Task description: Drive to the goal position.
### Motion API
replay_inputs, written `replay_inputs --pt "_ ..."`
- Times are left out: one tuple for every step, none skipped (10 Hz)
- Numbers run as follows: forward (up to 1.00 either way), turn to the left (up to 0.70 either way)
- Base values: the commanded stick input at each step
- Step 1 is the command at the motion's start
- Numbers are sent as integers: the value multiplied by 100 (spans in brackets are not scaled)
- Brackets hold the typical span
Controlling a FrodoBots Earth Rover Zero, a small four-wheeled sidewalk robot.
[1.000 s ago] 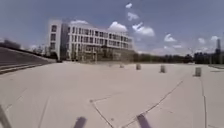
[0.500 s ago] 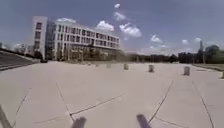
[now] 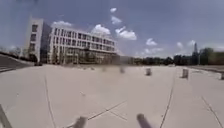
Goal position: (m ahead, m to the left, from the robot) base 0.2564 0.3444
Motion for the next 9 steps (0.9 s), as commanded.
replay_inputs --pt "70 -27" --pt "70 -27" --pt "70 -27" --pt "70 -27" --pt "70 -27" --pt "70 -27" --pt "70 -27" --pt "70 -27" --pt "70 -27"
